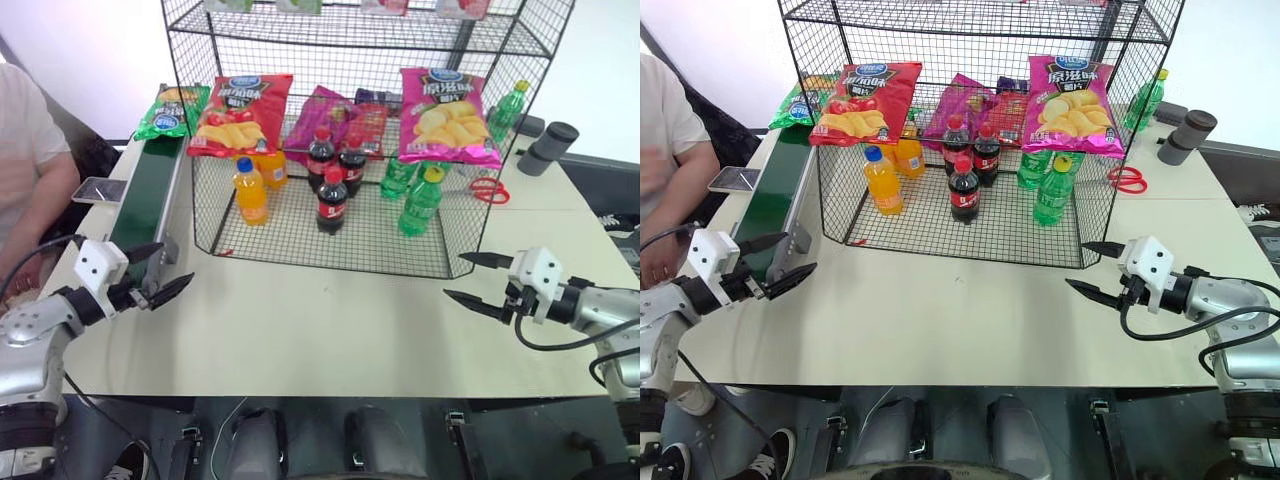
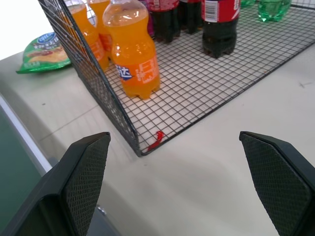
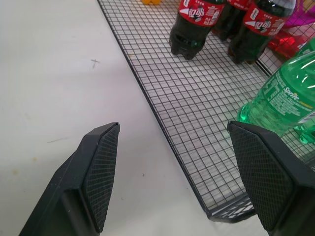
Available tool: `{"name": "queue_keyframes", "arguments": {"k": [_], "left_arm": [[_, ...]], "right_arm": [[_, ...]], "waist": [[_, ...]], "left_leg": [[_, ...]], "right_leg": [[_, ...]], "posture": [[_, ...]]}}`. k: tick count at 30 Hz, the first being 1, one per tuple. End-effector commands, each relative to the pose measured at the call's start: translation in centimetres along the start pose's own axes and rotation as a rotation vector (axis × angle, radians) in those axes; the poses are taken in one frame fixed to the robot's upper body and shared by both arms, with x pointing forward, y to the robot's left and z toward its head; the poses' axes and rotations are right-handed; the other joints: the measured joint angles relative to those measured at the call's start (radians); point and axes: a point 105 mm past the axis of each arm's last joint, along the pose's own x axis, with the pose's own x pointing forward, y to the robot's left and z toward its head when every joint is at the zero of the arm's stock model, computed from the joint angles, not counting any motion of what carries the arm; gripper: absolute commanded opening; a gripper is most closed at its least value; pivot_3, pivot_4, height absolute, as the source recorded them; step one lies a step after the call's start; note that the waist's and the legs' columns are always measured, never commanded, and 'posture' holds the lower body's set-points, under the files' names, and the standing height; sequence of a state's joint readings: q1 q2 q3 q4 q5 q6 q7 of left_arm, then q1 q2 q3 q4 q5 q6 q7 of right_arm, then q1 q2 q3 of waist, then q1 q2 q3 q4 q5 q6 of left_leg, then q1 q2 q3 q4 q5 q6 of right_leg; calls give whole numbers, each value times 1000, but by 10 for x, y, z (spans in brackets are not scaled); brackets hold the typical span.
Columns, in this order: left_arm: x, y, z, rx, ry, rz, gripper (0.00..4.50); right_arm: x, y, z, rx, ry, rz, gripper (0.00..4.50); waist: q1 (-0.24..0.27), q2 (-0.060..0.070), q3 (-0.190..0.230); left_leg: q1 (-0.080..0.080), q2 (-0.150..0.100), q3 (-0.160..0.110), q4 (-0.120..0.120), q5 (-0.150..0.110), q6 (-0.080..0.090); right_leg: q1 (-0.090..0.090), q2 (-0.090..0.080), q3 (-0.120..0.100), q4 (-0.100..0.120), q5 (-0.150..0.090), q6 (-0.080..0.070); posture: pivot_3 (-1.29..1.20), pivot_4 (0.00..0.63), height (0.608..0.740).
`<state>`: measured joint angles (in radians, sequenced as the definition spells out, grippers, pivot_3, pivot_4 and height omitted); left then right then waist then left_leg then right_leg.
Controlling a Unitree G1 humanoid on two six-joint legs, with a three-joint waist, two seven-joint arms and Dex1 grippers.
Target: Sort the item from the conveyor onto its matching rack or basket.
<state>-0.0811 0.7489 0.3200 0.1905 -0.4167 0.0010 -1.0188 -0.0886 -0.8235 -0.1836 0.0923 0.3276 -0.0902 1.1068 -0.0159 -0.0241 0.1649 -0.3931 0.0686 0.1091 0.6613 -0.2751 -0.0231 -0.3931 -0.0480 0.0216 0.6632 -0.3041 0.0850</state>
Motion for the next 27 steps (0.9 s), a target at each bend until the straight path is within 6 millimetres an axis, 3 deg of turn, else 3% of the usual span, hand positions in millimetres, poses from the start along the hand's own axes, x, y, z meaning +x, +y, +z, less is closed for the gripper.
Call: {"name": "queue_keyframes", "arguments": {"k": [1,11,19,22,23,25,27], "left_arm": [[-7,6,16,37,-40,20,4500],[-15,6,23,73,-75,87,4500],[-32,5,27,168,-65,157,4500],[-40,7,27,246,-52,200,4500],[-45,10,27,282,-39,223,4500],[-51,12,27,356,-18,255,4500],[-60,15,28,423,-3,294,4500]], "right_arm": [[3,-3,11,-23,-40,1,3642],[18,-3,28,24,-121,17,3642],[81,27,73,93,-323,149,3642],[94,41,85,169,-373,254,3642],[96,47,87,215,-382,307,4054],[99,54,90,246,-390,364,4469],[103,59,91,245,-379,404,4469]], "waist": [[0,0,0],[-2,0,0],[-6,0,0],[-3,0,0],[1,0,0],[6,0,0],[1,0,0]], "left_leg": [[0,0,0,0,0,0],[0,0,0,0,0,0],[0,1,0,0,0,0],[0,1,0,-1,0,0],[-1,1,0,-2,0,0],[-2,0,-1,-2,0,0],[-3,-2,-1,-2,0,0]], "right_leg": [[0,0,0,0,0,0],[0,0,0,0,0,0],[0,-2,0,1,0,0],[-1,-3,0,0,0,-1],[-1,-3,0,0,0,-1],[-2,-5,-1,0,-1,-1],[-3,-9,-2,0,-2,-3]], "posture": [[0,150,740],[0,150,740],[0,150,740],[0,150,740],[0,150,740],[0,150,740],[0,150,740]]}}
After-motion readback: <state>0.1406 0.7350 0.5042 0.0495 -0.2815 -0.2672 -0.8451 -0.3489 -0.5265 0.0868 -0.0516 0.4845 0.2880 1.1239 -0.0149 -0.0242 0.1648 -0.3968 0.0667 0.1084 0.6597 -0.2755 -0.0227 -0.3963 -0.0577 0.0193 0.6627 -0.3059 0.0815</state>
